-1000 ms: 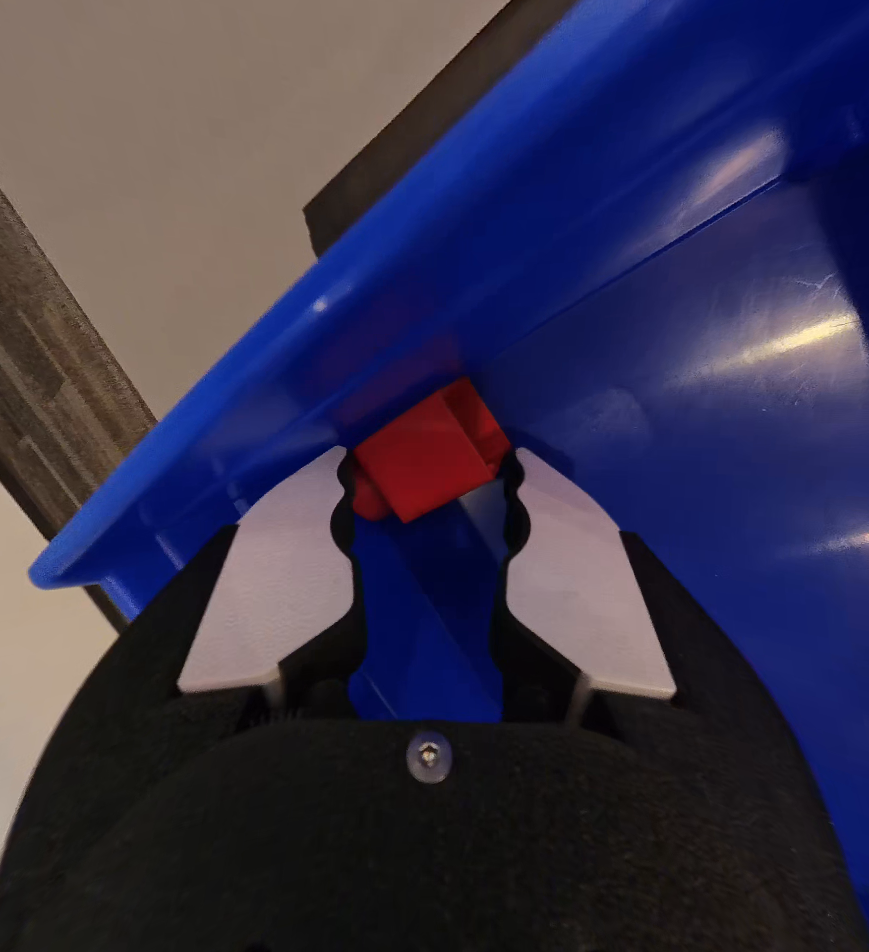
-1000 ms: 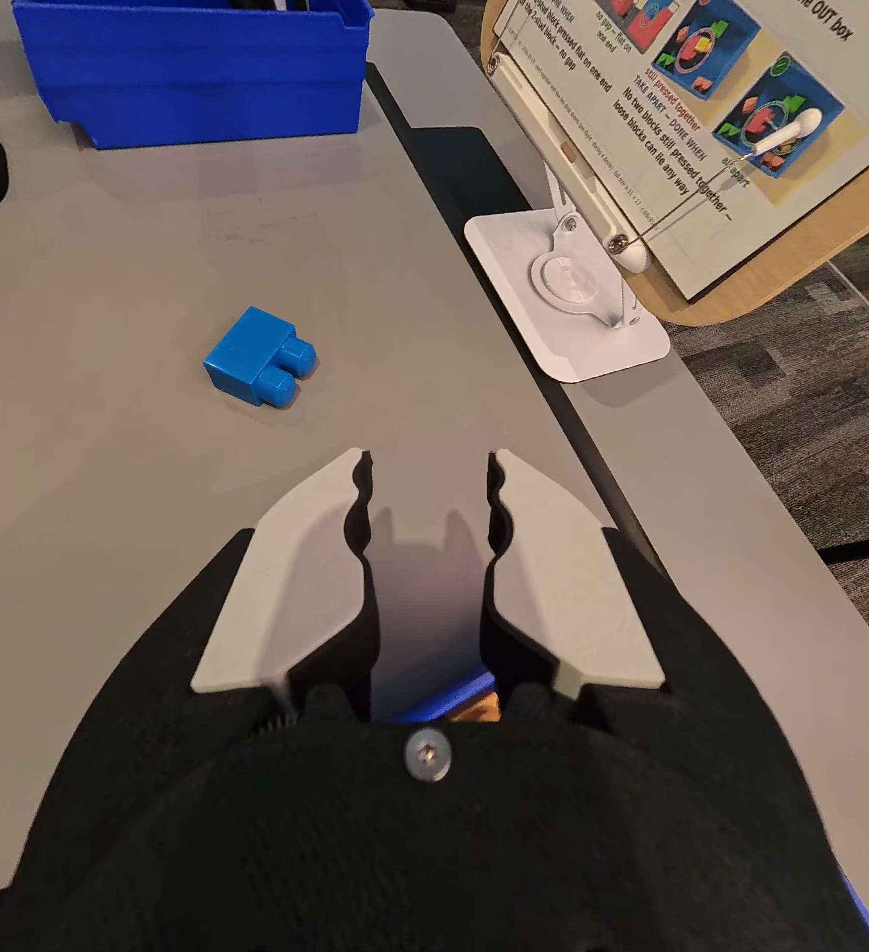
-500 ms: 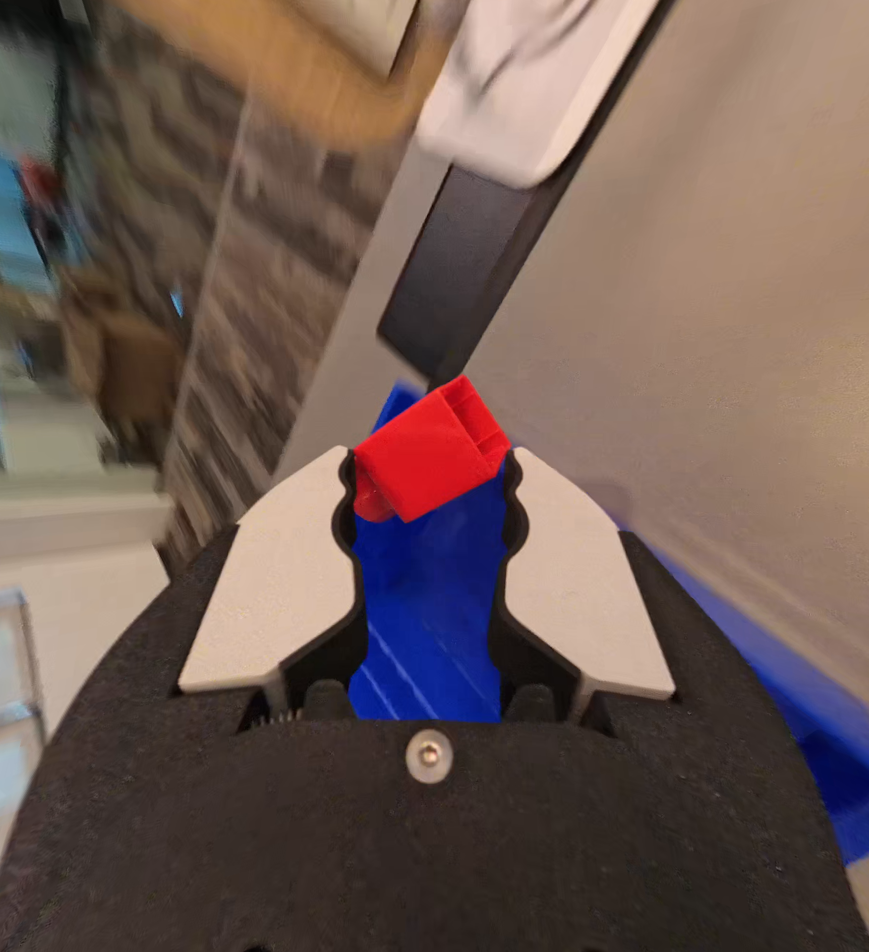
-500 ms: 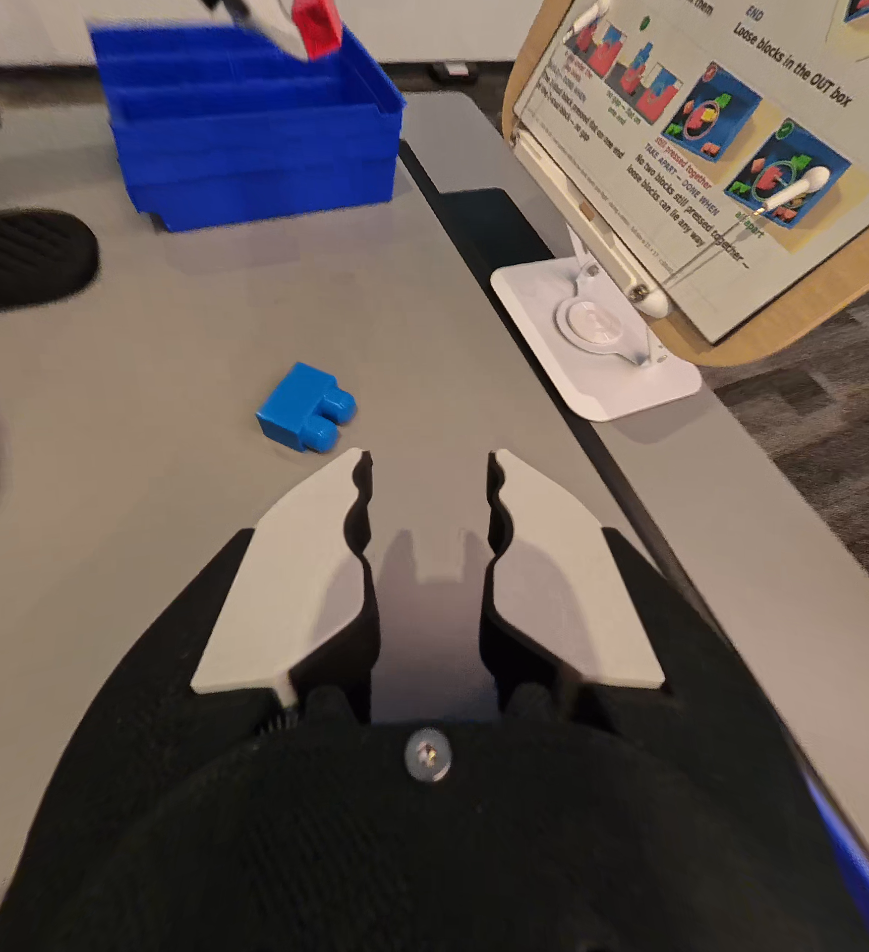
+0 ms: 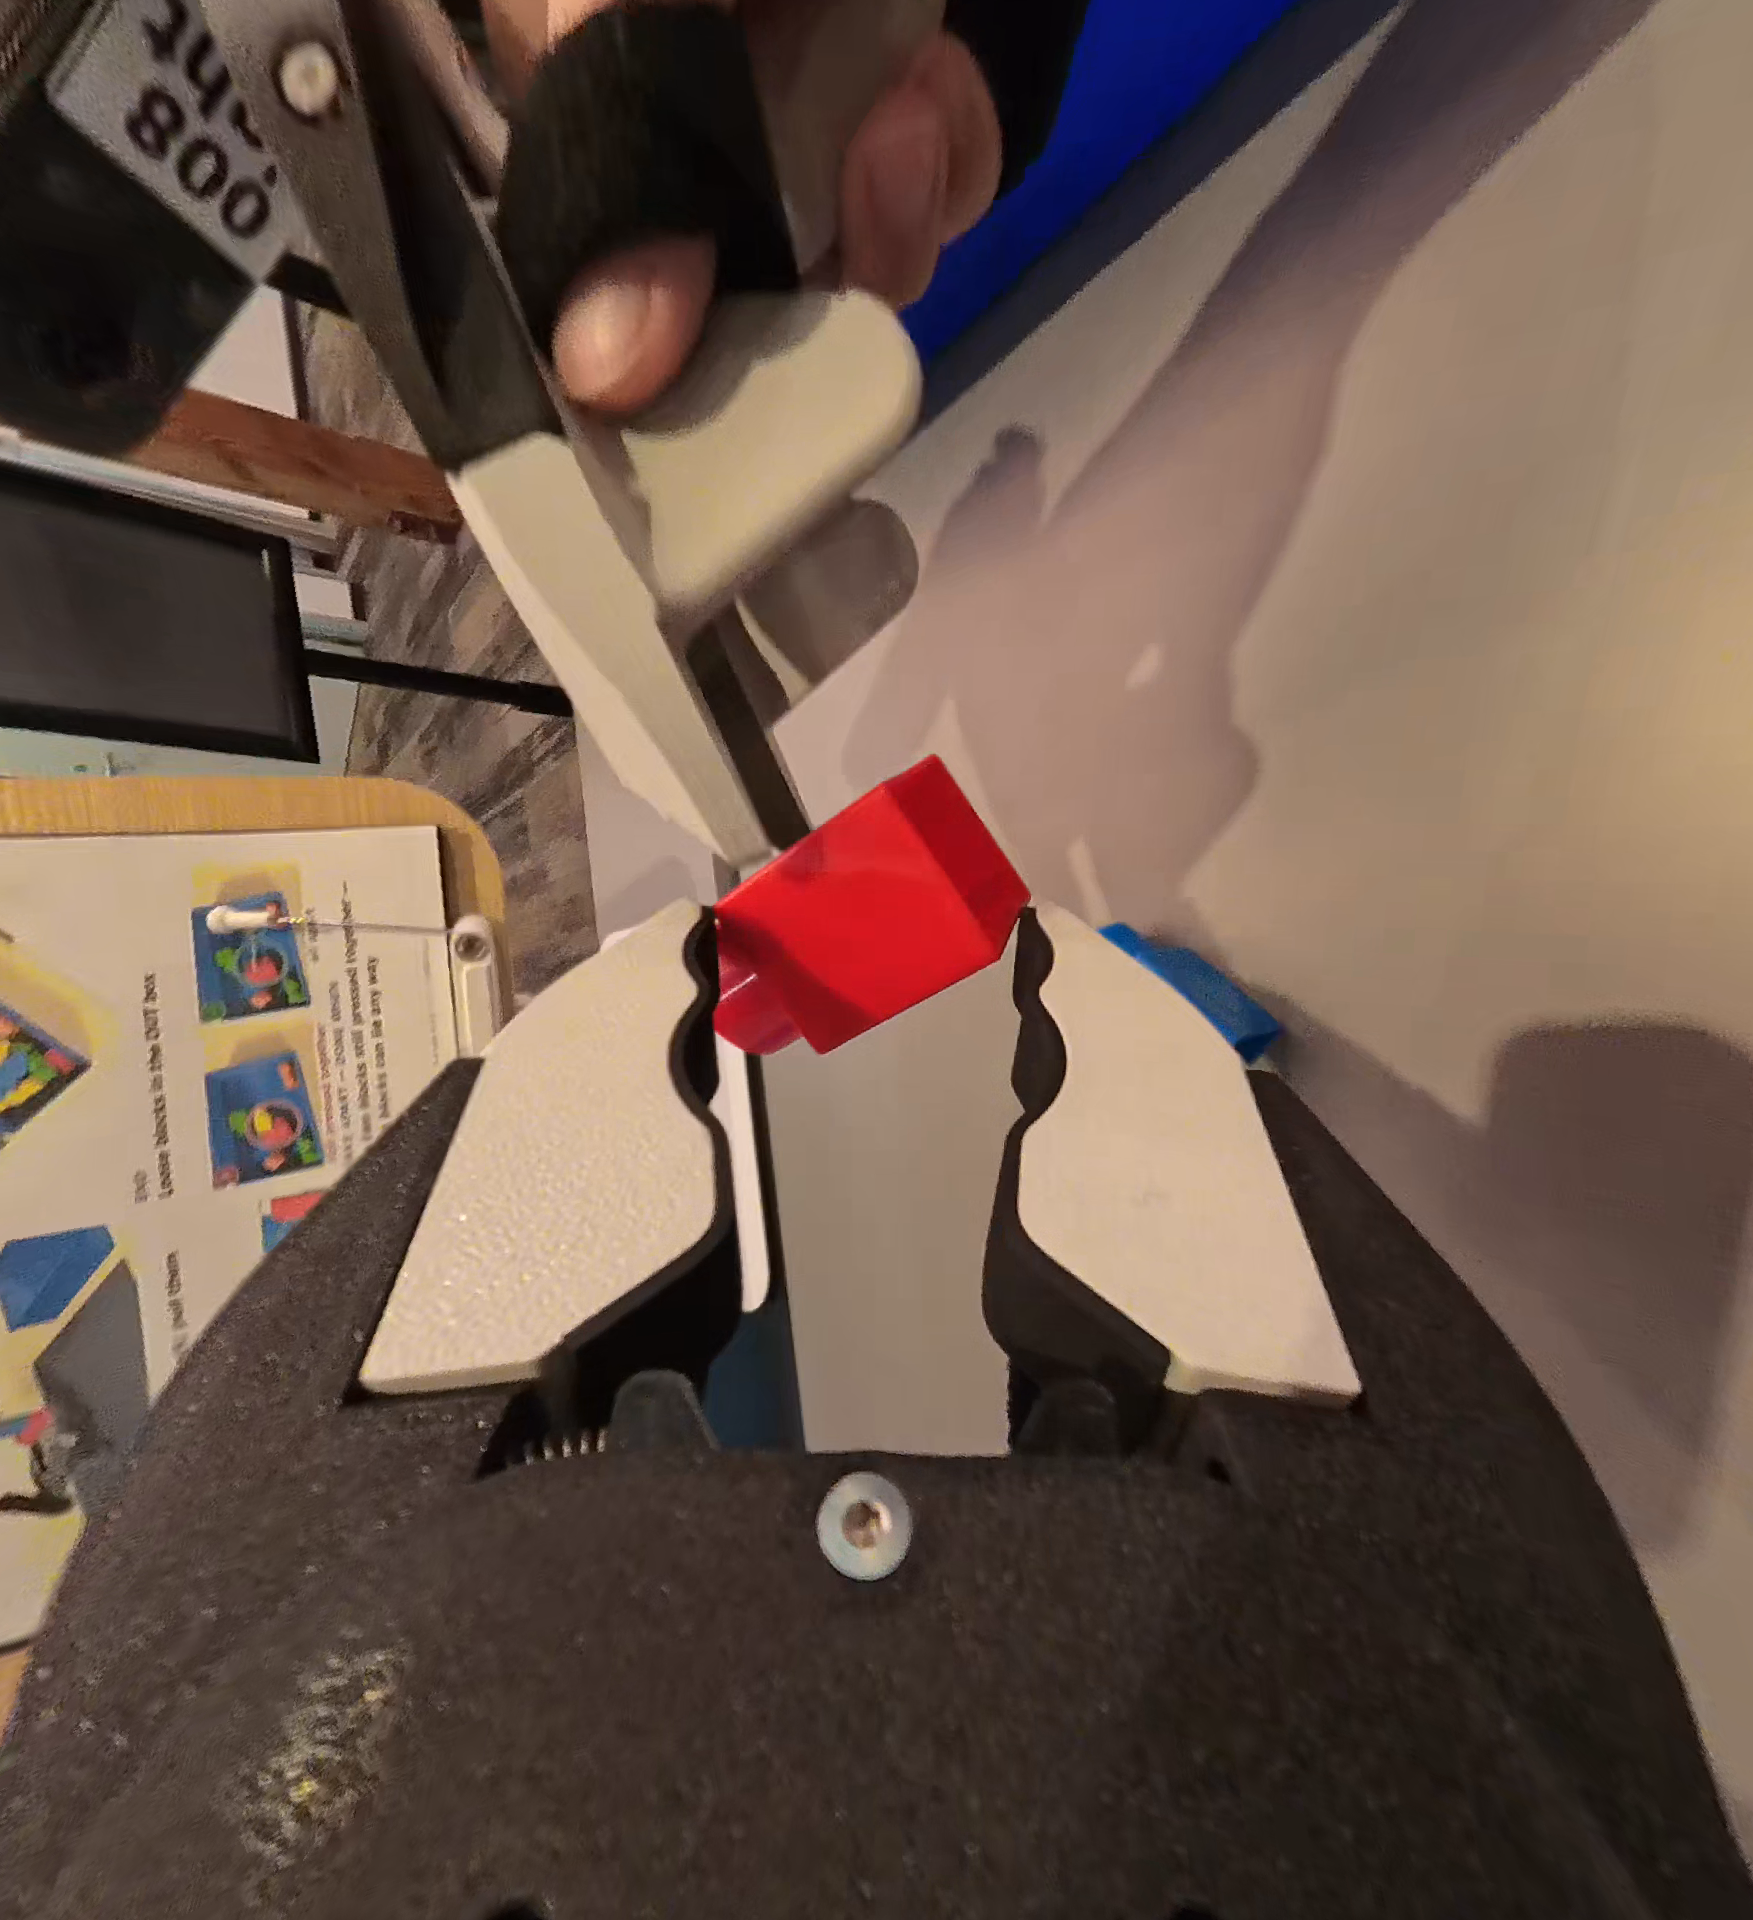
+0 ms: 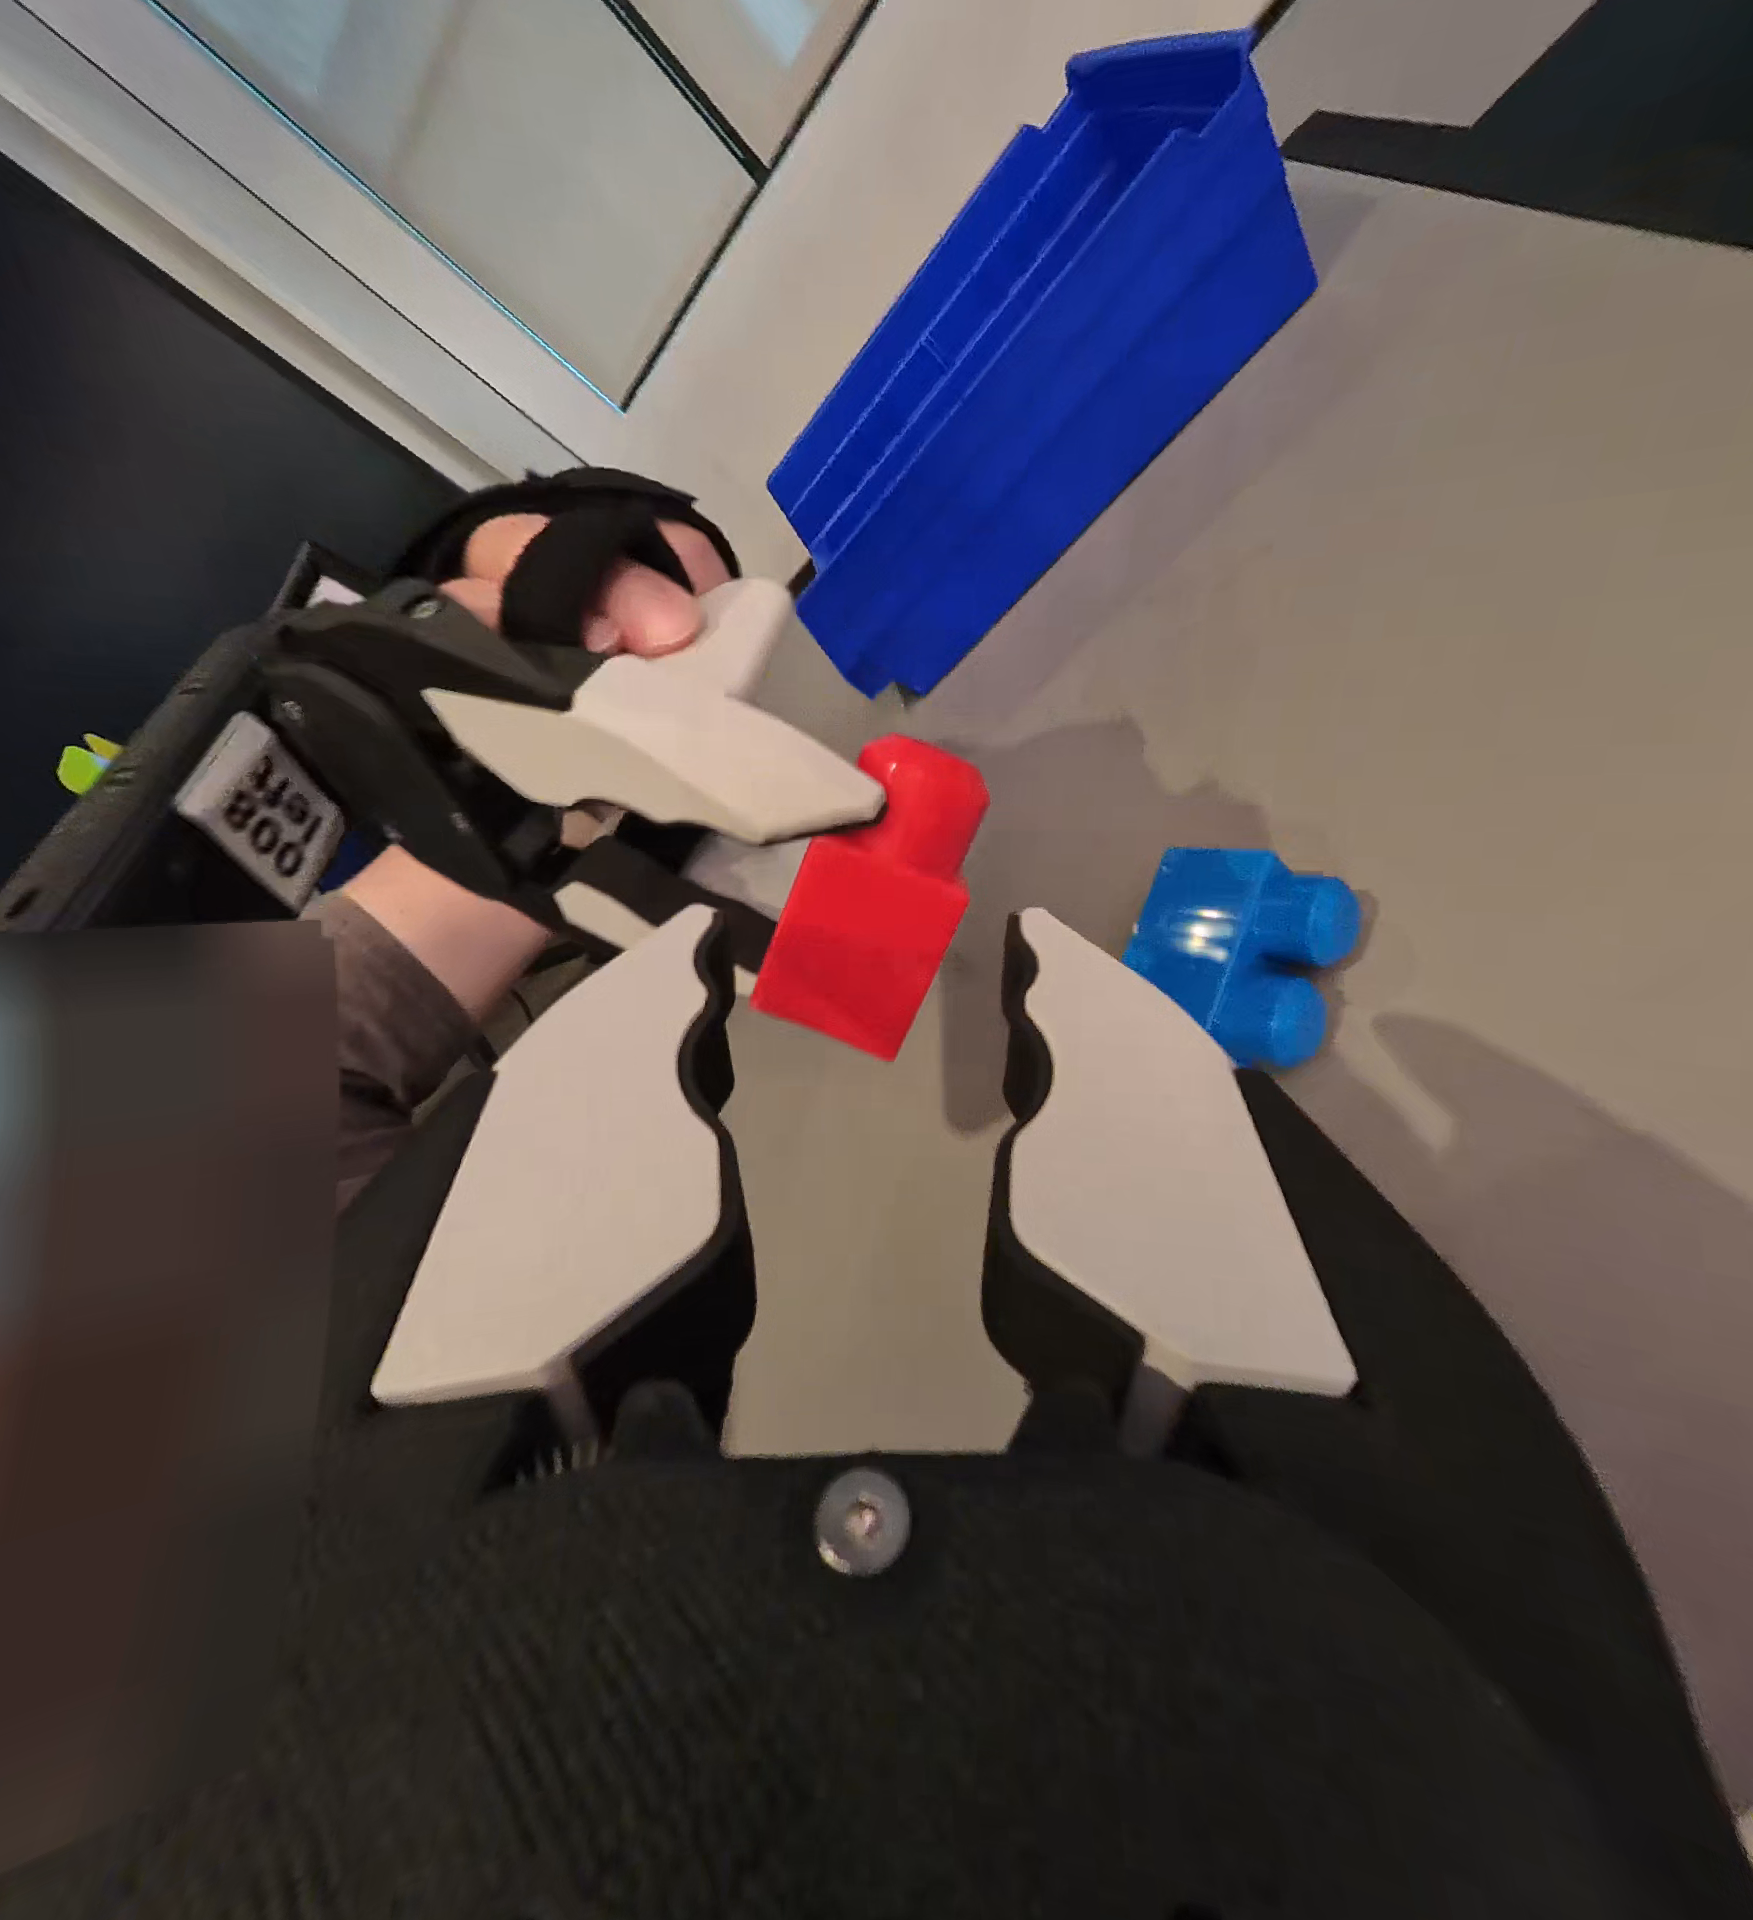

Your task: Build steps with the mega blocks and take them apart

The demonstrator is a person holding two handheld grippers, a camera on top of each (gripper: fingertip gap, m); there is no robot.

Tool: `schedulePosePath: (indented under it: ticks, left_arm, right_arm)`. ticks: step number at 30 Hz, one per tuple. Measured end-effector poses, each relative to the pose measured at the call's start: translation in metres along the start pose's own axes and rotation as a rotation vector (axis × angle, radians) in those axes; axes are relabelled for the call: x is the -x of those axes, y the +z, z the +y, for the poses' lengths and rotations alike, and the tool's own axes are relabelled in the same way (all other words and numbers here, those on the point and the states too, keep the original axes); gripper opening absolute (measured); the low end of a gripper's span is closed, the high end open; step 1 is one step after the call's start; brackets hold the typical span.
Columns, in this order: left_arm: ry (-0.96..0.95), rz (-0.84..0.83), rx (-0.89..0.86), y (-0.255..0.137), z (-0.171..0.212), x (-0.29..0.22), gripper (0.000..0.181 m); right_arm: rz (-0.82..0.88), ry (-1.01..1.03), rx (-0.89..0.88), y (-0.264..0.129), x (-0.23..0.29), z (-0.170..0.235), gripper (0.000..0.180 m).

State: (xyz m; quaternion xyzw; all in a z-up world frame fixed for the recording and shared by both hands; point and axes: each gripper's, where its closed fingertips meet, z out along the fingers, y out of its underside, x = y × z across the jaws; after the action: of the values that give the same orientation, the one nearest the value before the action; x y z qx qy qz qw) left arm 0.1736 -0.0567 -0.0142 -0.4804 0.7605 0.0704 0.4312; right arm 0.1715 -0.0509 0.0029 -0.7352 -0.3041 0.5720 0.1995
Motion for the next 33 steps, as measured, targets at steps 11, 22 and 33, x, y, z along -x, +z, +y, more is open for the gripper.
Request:
schedulePosePath:
  ticks: [11, 22, 33]
  left_arm:
    - [-0.541, 0.124, 0.183, 0.020, 0.048, -0.027, 0.114]
    - [-1.067, 0.278, 0.375, 0.072, 0.101, -0.091, 0.108]
    - [-1.035, 0.250, 0.372, 0.076, 0.101, -0.086, 0.078]
  right_arm:
    - [0.312, -0.050, 0.282, 0.008, -0.051, 0.042, 0.038]
    - [0.870, 0.006, 0.598, -0.041, -0.145, 0.089, 0.038]
    - [0.887, 0.021, 0.498, -0.050, -0.140, 0.071, 0.051]
